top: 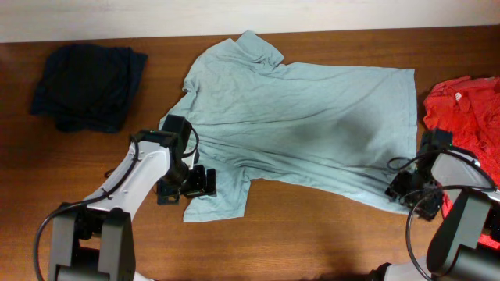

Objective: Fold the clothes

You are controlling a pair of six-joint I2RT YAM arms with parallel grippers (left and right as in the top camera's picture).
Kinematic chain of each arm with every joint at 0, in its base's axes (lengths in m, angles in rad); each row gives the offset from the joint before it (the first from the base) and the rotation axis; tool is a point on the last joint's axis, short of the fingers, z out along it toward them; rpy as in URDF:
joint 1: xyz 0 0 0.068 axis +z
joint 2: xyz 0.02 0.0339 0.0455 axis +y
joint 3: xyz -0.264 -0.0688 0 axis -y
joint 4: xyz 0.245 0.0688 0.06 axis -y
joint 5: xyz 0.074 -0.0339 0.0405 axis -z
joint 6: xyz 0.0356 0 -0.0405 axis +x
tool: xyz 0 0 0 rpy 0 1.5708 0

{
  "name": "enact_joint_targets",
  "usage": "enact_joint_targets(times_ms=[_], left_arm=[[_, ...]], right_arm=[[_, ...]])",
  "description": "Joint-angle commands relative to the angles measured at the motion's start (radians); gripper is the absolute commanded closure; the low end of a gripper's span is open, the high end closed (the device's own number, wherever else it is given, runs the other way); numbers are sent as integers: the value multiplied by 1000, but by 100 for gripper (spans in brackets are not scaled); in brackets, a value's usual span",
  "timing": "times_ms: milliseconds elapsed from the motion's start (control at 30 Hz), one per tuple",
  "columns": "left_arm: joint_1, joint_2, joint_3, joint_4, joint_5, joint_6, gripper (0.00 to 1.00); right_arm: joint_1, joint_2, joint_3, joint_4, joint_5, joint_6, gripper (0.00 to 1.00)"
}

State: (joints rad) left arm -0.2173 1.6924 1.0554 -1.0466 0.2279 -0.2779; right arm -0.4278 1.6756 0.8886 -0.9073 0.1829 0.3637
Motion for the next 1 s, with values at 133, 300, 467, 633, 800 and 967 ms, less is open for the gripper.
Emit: enact_joint_targets(times_ms=[133, 300, 467, 633, 800, 967], left_arm=[[-5, -5, -8, 0, -6, -10, 1], [-5, -5, -8, 8, -7, -9, 1], [-5, -5, -8, 11, -7, -8, 1], [-5, -5, -8, 12, -8, -8, 1], [-5, -5, -8, 12, -7, -8, 1], [-5, -5, -8, -3, -7, -10, 1]], right_arm=[[-33, -37, -49, 39, 39, 63, 25], [-92, -35, -96, 93, -51, 33, 23], [-158, -35, -157, 149, -156, 4, 27], [-207, -35, -201, 212, -259, -19, 47], [-206, -35, -201, 214, -272, -19, 77], [-205, -35, -201, 229, -289, -19, 83]])
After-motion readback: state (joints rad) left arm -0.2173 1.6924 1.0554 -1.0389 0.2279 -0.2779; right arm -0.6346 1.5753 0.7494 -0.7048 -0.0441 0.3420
